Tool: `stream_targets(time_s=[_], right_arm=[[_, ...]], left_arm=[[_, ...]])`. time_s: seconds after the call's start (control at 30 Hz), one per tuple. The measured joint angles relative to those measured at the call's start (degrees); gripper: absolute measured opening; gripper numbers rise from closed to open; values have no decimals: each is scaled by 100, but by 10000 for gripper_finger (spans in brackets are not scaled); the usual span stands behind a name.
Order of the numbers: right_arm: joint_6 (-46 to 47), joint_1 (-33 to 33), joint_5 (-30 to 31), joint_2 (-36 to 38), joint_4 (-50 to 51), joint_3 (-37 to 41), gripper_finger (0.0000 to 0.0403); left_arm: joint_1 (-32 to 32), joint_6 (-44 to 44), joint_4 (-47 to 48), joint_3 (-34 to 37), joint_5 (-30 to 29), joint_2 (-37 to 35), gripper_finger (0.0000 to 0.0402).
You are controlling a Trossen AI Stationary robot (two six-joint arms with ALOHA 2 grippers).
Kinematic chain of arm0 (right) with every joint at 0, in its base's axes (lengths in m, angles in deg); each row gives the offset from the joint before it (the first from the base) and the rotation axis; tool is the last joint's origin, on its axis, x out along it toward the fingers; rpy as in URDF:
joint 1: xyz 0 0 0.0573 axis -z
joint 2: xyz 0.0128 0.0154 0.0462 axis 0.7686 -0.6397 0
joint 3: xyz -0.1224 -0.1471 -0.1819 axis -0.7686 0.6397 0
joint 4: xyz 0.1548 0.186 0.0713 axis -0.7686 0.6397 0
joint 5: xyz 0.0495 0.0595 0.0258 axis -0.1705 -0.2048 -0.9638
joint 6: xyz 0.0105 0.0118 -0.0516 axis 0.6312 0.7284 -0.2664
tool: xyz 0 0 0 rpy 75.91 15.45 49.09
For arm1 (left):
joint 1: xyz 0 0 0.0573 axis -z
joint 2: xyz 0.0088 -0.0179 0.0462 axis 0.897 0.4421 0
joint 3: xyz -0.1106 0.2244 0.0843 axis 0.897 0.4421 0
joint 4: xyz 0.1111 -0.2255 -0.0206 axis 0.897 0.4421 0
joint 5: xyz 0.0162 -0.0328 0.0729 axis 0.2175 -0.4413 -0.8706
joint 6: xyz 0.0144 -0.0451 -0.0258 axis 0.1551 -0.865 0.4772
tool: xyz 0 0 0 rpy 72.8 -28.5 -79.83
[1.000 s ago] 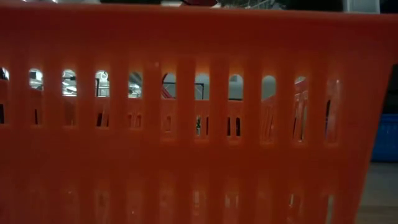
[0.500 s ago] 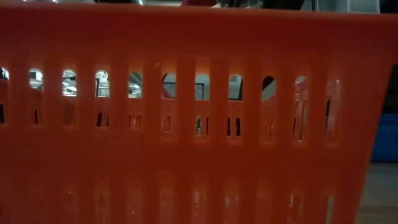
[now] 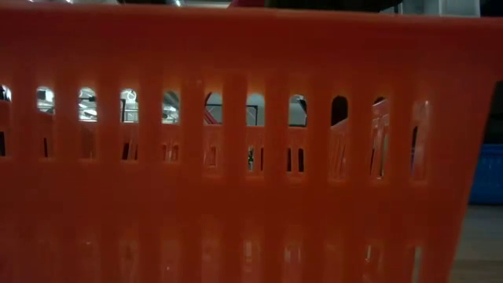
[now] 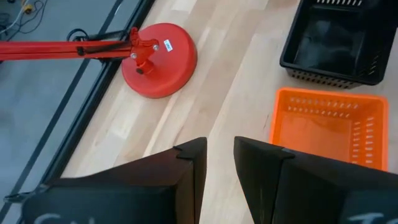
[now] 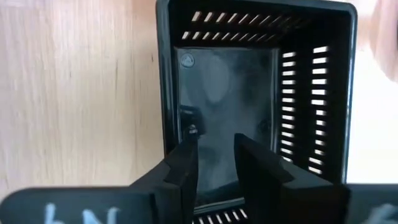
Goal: Stack baskets by color
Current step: Adjust the stacked orange and black bins, then stack the left blue bin on the right blue bins
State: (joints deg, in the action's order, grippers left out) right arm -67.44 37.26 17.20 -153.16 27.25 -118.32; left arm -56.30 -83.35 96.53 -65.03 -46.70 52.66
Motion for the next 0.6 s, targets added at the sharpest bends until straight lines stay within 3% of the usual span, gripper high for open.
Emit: stream_targets(time_s=[0.37,0.6], right_arm=[[169,-166,-290,10,-46,0,103],[146,-191,351,158,263,-163,103]], left_arm=[[-3,-2,0,0,0,0,73],[-22,71,-45,0,-240,-6,73]])
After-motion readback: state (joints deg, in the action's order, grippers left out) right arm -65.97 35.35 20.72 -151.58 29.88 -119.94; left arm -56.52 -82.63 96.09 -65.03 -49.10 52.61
